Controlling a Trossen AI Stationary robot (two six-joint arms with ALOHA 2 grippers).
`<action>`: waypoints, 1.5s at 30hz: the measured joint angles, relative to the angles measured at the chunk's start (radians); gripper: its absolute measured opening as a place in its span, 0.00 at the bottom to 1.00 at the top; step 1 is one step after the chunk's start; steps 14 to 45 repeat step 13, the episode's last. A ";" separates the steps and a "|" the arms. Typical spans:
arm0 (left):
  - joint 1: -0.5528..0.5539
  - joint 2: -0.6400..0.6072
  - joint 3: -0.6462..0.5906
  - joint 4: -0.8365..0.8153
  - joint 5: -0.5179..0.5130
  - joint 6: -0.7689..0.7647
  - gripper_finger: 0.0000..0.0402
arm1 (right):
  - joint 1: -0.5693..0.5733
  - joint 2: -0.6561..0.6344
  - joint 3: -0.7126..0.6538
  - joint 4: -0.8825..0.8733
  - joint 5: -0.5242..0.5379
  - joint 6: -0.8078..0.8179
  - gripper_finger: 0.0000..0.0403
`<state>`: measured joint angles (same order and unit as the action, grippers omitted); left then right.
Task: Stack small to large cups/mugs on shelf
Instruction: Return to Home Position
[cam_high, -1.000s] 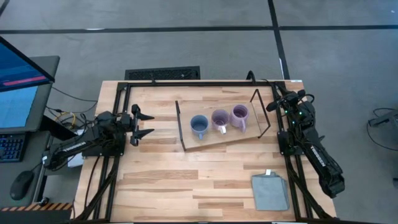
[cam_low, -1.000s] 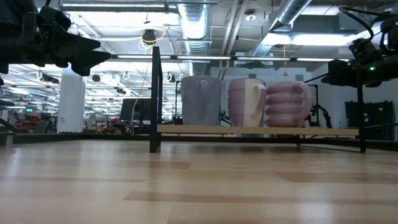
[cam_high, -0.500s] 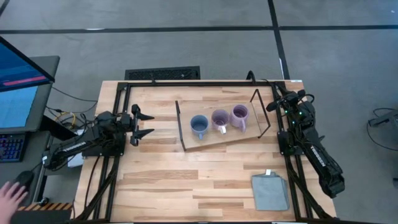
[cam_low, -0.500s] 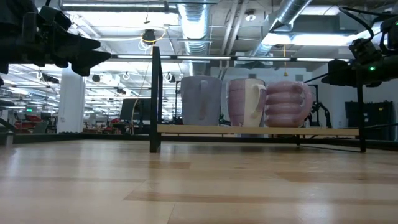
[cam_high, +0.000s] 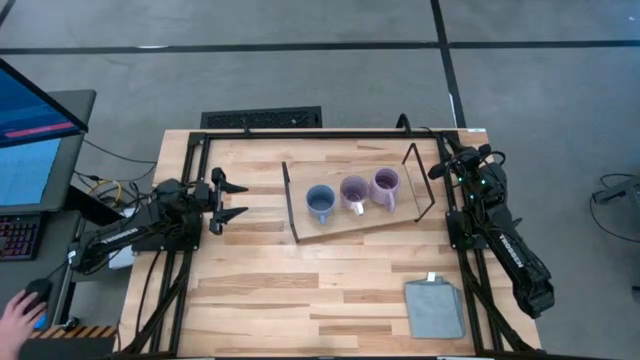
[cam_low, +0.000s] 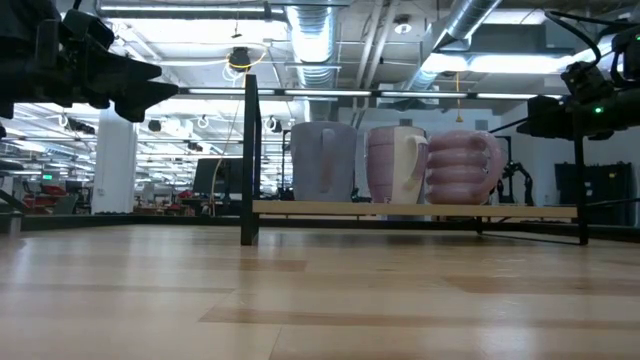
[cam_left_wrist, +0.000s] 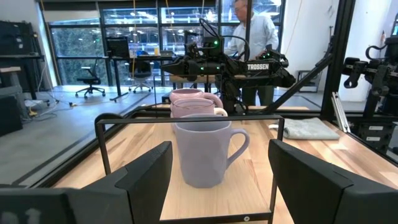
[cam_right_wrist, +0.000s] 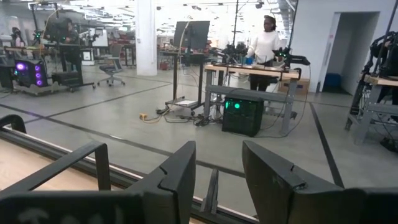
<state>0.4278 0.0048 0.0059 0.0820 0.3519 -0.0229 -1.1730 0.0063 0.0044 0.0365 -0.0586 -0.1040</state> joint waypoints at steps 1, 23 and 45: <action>0.000 0.000 0.000 0.000 0.000 0.000 0.64 | 0.000 0.000 0.000 0.000 0.000 0.000 0.39; 0.000 0.000 0.000 0.000 0.000 0.000 0.64 | 0.000 0.000 0.000 0.000 0.000 0.000 0.39; 0.000 0.000 0.000 0.000 0.000 0.000 0.64 | 0.000 0.000 0.000 0.000 0.000 0.000 0.39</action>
